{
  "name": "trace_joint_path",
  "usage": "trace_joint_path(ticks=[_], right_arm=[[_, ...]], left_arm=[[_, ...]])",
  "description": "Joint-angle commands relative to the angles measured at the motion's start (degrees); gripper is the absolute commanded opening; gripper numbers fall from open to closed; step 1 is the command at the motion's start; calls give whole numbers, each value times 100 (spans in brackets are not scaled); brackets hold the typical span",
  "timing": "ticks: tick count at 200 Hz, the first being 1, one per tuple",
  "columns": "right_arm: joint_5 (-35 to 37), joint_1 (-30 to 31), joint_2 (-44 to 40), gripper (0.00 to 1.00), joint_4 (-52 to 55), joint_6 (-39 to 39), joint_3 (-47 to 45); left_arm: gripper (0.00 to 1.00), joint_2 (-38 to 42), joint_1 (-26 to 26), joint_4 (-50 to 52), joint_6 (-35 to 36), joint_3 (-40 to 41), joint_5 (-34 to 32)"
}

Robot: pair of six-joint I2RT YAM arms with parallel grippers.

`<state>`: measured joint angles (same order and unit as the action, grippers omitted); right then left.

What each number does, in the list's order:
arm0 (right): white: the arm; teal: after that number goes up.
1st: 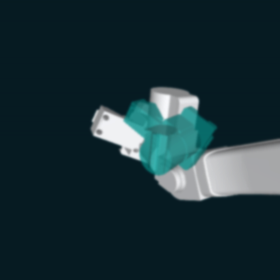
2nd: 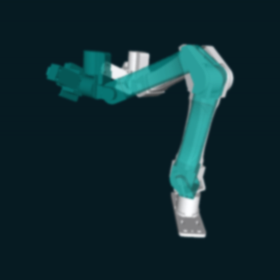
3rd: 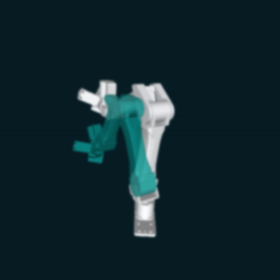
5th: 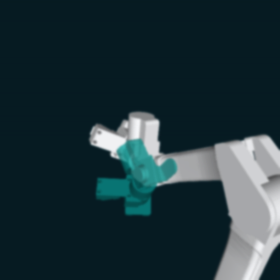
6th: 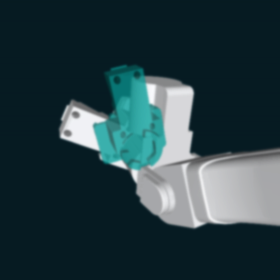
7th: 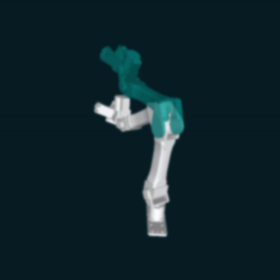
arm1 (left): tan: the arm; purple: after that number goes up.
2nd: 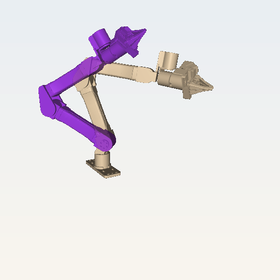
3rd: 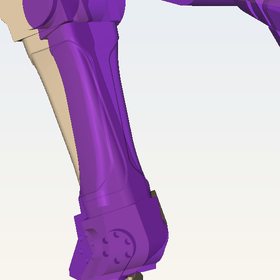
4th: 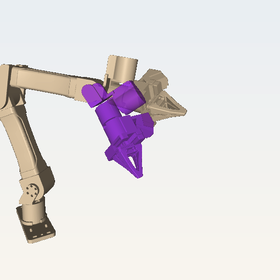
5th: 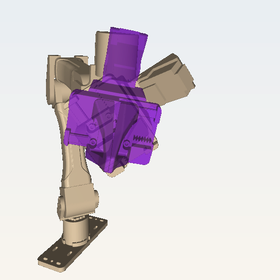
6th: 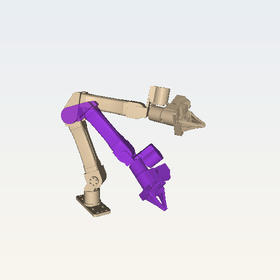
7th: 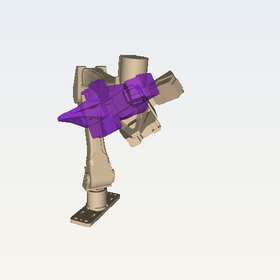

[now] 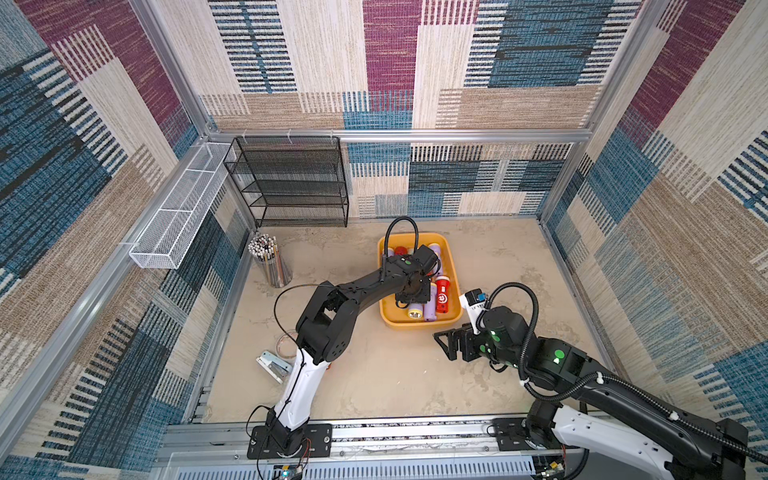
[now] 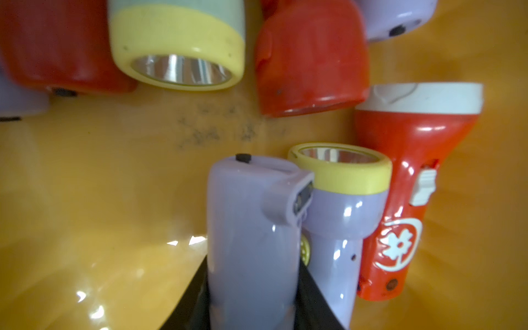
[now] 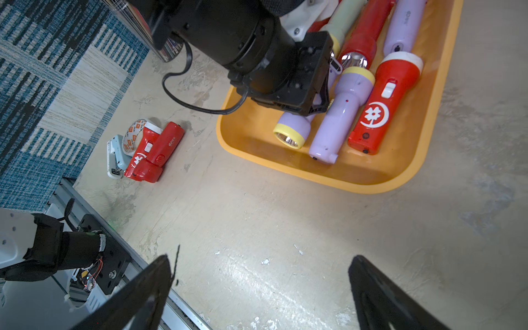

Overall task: Put the flashlights into the storage boxes
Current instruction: Place the flashlight at the storage box.

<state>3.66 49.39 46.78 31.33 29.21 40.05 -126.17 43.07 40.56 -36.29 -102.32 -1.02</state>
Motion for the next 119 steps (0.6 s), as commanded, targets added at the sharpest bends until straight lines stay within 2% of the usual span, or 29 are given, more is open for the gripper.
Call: trace_joint_path(ticks=[1,55,119], right_arm=[[57,-24,39,99,-39,-71,37],[7,-44,94,100,-6,-100,147],[-291,-51,196,100,-37,-394,218]], left_arm=[[40,-9,32,-21,-96,-68,66],[56,224,61,-21,-58,83,23],[59,1000,69,-45,89,697,-228]])
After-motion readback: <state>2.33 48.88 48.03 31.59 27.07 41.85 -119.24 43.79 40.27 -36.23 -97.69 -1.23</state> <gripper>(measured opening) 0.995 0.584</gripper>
